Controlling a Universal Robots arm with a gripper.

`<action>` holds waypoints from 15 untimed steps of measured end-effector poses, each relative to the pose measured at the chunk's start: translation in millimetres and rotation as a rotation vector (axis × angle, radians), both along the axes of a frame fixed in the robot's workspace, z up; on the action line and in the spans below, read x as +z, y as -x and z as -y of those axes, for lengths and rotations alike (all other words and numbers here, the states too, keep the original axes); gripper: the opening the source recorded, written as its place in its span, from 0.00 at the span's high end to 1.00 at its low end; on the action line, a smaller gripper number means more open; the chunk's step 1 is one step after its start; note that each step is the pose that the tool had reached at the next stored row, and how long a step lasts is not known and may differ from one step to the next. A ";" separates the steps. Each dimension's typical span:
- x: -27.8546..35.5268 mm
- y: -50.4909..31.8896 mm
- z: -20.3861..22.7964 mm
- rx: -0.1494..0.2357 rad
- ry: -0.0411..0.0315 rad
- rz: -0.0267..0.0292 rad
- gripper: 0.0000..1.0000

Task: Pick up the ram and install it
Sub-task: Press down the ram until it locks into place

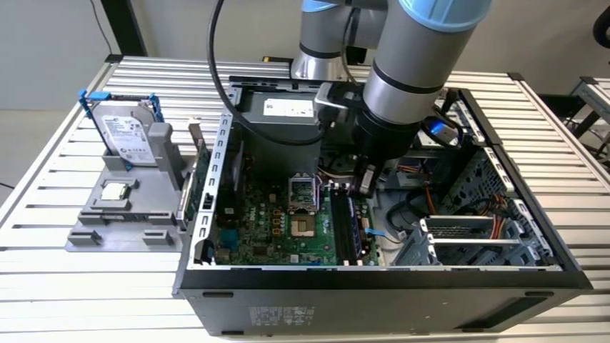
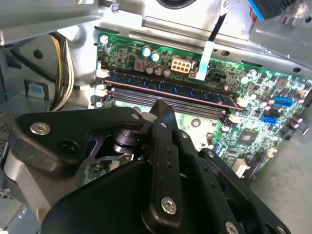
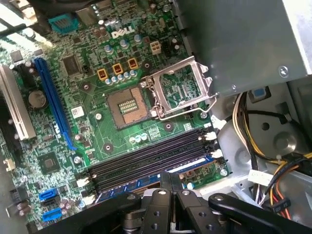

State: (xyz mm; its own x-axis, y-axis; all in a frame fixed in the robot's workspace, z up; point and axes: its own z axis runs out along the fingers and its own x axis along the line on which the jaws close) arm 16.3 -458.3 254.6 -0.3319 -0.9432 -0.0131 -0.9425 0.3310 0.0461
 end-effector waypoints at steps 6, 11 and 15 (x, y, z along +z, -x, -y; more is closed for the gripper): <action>0.0 0.0 0.0 0.091 -0.0006 0.0000 1.00; 0.1 0.0 0.0 0.170 -0.0012 -0.0001 1.00; 0.0 0.0 0.0 0.233 -0.0023 0.0002 1.00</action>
